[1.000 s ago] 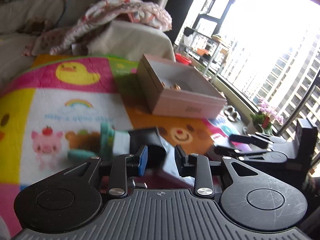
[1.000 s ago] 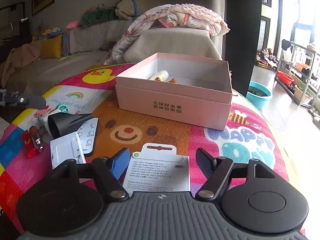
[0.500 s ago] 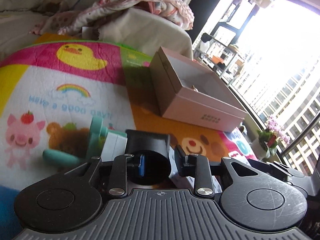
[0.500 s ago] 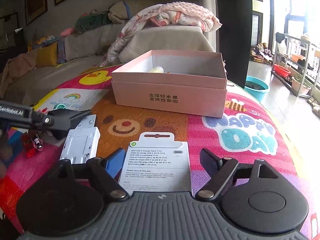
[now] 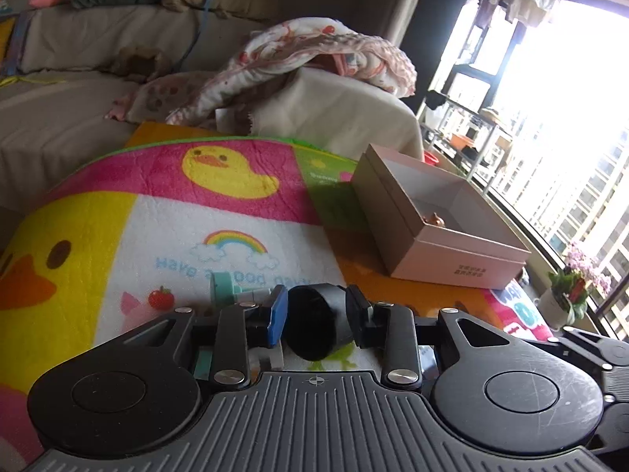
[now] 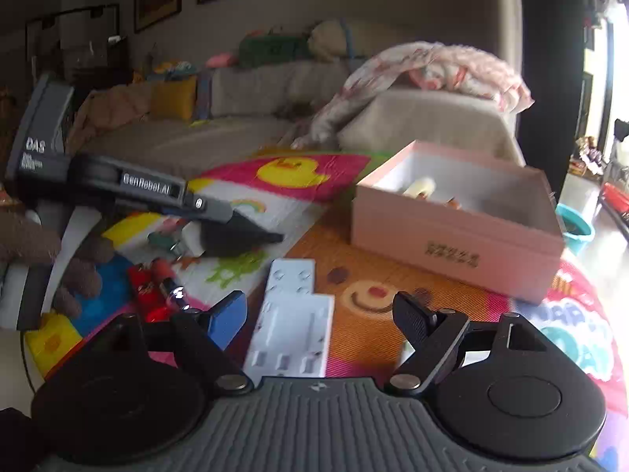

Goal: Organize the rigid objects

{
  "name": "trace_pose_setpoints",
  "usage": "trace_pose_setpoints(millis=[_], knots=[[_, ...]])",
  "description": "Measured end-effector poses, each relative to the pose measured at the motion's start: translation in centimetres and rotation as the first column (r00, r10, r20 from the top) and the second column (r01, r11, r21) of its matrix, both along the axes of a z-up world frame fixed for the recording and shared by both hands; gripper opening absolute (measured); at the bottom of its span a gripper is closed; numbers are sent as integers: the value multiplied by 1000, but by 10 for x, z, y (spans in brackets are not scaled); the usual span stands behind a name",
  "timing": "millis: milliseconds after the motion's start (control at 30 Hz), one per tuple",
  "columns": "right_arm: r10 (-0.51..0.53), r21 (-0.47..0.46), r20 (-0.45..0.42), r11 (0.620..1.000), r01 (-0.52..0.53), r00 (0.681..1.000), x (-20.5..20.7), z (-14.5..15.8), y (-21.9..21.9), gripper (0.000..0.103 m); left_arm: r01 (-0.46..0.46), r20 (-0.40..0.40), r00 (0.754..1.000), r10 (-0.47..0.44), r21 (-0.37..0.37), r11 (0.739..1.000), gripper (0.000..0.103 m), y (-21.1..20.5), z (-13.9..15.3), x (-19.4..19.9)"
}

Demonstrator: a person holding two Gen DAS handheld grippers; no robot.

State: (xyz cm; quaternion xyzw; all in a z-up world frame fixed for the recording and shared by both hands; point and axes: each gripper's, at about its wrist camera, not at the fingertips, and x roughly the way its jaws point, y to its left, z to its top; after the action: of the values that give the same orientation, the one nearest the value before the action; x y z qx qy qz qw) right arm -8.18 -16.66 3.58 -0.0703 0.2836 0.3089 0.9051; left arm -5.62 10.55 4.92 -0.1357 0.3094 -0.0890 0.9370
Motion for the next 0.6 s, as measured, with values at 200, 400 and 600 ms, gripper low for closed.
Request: trace_pose_setpoints(millis=[200,400,600], knots=[[-31,-77,-65,997,26,997,8,-23,5,47,32,-36,999,-31,36,999,36,10,1,-45],[-189,-71,-58,980,185,980,21,-24,-23,47,-119,-105,988,111,-71,990,36,47,-29,-62],[-183,-67,-61,982,179,981,19,-24,-26,60,31,-100,994,-51,-190,981,38,31,-37,-65]])
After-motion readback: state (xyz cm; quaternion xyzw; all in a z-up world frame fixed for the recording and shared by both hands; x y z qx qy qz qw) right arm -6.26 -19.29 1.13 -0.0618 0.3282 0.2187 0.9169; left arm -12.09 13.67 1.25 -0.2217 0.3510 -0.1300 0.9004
